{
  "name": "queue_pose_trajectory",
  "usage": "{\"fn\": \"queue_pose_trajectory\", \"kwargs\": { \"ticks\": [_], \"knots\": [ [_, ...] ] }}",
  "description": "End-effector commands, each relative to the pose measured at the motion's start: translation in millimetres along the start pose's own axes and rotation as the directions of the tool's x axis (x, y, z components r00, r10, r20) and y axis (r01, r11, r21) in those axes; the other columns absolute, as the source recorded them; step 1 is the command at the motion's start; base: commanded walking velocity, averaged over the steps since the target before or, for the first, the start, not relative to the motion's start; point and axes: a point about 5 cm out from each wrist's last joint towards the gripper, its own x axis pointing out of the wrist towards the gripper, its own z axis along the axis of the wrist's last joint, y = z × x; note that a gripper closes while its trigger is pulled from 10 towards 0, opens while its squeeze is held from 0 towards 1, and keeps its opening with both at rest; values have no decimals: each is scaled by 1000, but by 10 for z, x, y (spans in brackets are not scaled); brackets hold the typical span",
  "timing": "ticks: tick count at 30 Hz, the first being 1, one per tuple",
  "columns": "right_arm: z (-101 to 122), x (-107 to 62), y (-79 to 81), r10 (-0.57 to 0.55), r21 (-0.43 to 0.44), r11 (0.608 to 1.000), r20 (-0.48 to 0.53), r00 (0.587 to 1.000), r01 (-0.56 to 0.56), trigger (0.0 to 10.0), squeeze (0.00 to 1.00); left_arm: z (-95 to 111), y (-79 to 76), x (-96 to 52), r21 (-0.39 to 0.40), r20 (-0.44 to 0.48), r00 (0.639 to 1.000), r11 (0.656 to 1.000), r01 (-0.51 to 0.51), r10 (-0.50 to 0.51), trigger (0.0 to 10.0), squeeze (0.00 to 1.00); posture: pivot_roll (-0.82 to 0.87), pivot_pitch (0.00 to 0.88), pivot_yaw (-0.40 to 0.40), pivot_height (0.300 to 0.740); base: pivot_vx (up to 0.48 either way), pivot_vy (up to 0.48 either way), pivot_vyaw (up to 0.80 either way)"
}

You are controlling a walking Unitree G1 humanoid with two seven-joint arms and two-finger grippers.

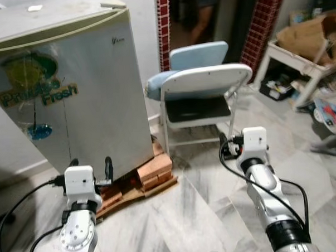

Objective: Restocking fridge

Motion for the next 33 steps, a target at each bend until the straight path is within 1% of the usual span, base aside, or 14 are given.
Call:
{"fn": "queue_pose_trajectory", "kwargs": {
  "ticks": [1, 14, 26, 33],
  "knots": [
    [48, 13, 42, 15, -7, 1000, 18, 1000, -15, 10000, 0, 21, 34, 21, 4, 6, 1000, 1000, -10, 10, 10000, 0, 12, 41, 41, 740, 0, 480, -800],
    [25, -14, 19, 6, -6, 1000, 14, 1000, -6, 10000, 0, 7, 20, -7, 4, 5, 1000, 1000, 2, -2, 10000, 0, 7, 47, 46, 740, 0, 480, -779],
    [43, 3, 27, 30, -8, 1000, 24, 999, -30, 10000, 0, -4, -14, -29, 6, 0, 1000, 1000, -10, 10, 10000, 0, 12, 50, 38, 740, 0, 480, 0],
    [50, 17, 46, 40, -3, 999, 25, 999, -40, 10000, 0, -3, -5, -37, 8, -3, 1000, 1000, -15, 15, 10000, 0, 25, 48, 35, 740, 0, 480, 0]
  ]
}}
